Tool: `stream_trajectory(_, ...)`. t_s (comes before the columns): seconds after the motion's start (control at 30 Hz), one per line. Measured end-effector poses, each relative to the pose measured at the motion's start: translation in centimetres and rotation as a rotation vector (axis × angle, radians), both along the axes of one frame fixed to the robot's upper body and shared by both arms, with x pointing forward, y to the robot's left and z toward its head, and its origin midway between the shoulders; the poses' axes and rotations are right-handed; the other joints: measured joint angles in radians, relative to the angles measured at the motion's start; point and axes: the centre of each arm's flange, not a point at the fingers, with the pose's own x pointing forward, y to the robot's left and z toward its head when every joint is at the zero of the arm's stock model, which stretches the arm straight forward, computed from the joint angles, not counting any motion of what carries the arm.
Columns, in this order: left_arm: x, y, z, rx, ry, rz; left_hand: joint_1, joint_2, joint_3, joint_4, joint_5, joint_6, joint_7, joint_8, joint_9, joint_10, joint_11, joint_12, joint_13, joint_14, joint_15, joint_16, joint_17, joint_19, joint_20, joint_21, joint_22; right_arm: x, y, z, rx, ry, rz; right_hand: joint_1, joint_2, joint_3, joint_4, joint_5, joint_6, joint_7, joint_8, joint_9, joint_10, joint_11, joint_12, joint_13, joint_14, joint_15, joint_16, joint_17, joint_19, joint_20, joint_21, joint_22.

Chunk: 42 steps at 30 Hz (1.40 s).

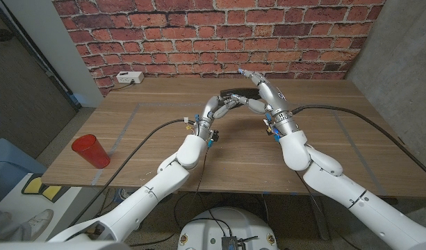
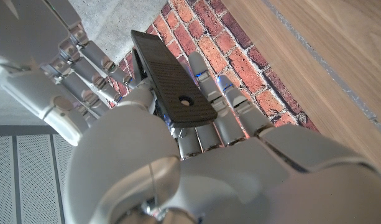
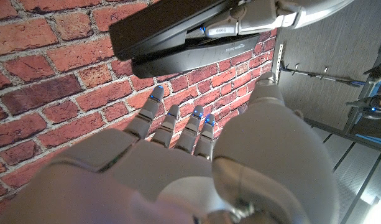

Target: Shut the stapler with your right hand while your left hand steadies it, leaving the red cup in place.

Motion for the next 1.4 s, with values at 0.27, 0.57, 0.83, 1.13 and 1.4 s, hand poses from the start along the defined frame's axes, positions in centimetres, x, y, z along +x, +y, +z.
stream_trajectory(0.27, -0.2, 0.2, 0.2, -0.001, -0.005, -0.001, 0.000, 0.000, -0.001, -0.001, 0.000, 0.000, 0.000, 0.000, 0.005, 0.005, 0.005, 0.000, 0.000, 0.000, 0.000, 0.000, 0.004, 0.000, 0.000, 0.000, 0.000, -0.4, 0.2, 0.3, -0.084, -0.029, -0.068, 0.005, 0.005, 0.004, -0.004, 0.000, -0.011, 0.000, 0.004, 0.000, -0.021, 0.000, 0.000, -0.005, -0.012, 0.002, -0.008, -0.005, -0.005, 0.005, -0.012, 0.000)
stream_trajectory(0.57, -0.4, 0.9, 0.4, -0.001, 0.000, -0.004, 0.002, -0.001, -0.001, -0.001, 0.000, -0.002, 0.002, 0.000, 0.006, 0.005, 0.005, 0.000, 0.000, 0.000, 0.000, 0.000, 0.005, 0.000, 0.000, 0.000, 0.000, -0.9, 0.6, 0.3, -0.154, -0.051, -0.130, 0.026, 0.011, 0.008, -0.008, 0.000, -0.040, 0.000, 0.004, -0.005, -0.052, 0.002, 0.000, -0.008, -0.037, 0.001, -0.008, -0.014, -0.015, 0.014, -0.032, 0.000)
stream_trajectory(0.83, -0.5, 1.6, 0.8, -0.003, -0.004, 0.000, 0.003, -0.003, -0.002, -0.002, 0.000, -0.002, 0.009, 0.000, 0.006, 0.005, 0.005, 0.000, 0.000, 0.011, -0.004, 0.001, 0.009, 0.017, -0.016, 0.000, 0.000, -0.7, 0.4, 0.4, -0.204, -0.066, -0.214, 0.029, 0.008, 0.004, -0.012, 0.000, -0.072, 0.032, 0.004, -0.005, -0.065, 0.016, 0.000, -0.013, -0.052, -0.002, -0.008, -0.019, -0.020, 0.020, -0.045, 0.000)
stream_trajectory(1.13, 0.2, 2.2, 1.2, -0.013, 0.044, -0.059, 0.005, 0.000, -0.003, -0.003, 0.000, -0.003, 0.021, -0.004, 0.017, 0.005, 0.005, 0.000, 0.000, 0.020, -0.006, 0.004, 0.014, 0.012, -0.006, -0.003, 0.000, -1.8, 1.8, 0.7, -0.277, -0.109, -0.264, 0.019, -0.002, -0.004, -0.012, 0.000, -0.114, 0.043, 0.004, -0.009, -0.092, 0.031, 0.000, -0.018, -0.073, 0.002, -0.015, -0.023, -0.027, 0.027, -0.066, 0.000)
stream_trajectory(1.4, 1.0, 2.6, 1.5, -0.005, 0.080, -0.104, 0.016, 0.003, -0.005, -0.005, -0.006, -0.002, 0.024, -0.004, 0.020, 0.005, 0.005, 0.000, 0.000, 0.019, -0.006, 0.004, 0.021, 0.003, -0.003, -0.004, 0.000, -2.1, 2.3, 1.0, -0.329, -0.135, -0.320, 0.012, -0.009, -0.016, -0.007, 0.004, -0.168, 0.054, 0.000, -0.014, -0.121, 0.050, 0.000, -0.023, -0.093, 0.003, -0.015, -0.028, -0.032, 0.032, -0.088, 0.000)
